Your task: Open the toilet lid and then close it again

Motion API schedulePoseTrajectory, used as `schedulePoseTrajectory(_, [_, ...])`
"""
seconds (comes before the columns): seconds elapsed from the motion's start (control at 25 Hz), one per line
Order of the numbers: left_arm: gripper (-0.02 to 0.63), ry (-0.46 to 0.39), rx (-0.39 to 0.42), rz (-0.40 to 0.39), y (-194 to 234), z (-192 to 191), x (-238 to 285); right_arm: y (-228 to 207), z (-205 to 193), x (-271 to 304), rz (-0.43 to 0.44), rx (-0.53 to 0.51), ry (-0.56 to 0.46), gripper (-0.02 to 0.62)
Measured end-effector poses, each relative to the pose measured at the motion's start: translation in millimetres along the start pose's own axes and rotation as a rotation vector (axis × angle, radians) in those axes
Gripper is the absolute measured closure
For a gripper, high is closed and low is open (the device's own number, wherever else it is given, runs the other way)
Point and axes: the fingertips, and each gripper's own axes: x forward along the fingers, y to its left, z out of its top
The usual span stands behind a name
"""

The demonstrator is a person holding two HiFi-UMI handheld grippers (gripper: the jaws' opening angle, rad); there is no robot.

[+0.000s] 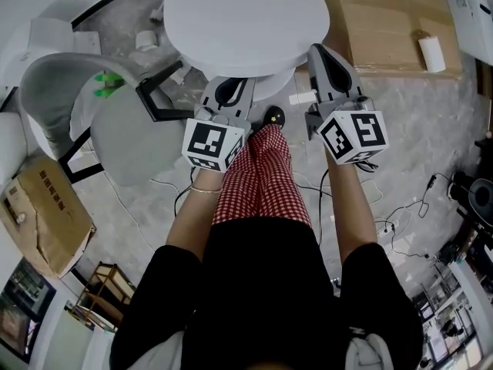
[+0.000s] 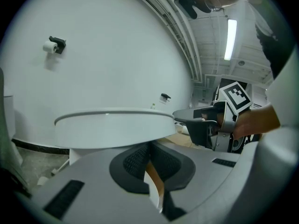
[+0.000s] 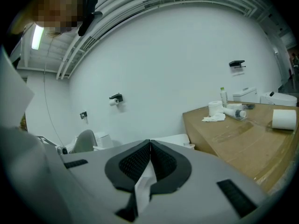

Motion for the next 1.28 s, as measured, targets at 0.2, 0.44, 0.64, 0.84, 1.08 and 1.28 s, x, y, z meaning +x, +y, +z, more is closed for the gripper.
schedulePoseTrajectory(0.2, [0.603, 0.006, -0.009, -0.005, -2.0, -9.1, -1.4, -0.5, -8.5, -3.6, -0.004, 0.01, 0.006, 0.577])
schedulePoseTrajectory(0.44, [0.603, 0.016, 0.005, -0.025, -4.6, -20.6, -0.7, -2.8, -18.2, -7.3, -0.005, 0.013, 0.003, 0.577])
schedulePoseTrajectory(0.64, [0.603, 0.033, 0.008, -0.035, -6.0, -32.5, -1.9, -3.5, -29.3, -10.9, -0.011, 0.012, 0.013, 0.577])
schedulePoseTrajectory(0.84, [0.603, 0.052, 0.01, -0.041, -8.9, -44.5, -4.0, -4.3, -39.2, -14.8, -0.016, 0.025, 0.021, 0.577])
schedulePoseTrajectory(1.08, [0.603, 0.05, 0.005, -0.044, -7.4, -54.6, -5.7, -3.5, -49.3, -15.0, -0.021, 0.011, 0.033, 0.577])
schedulePoseTrajectory(1.28, [0.603, 0.046, -0.003, -0.043, -9.2, -62.9, -5.8, -4.8, -57.6, -18.5, -0.025, -0.001, 0.034, 0.577])
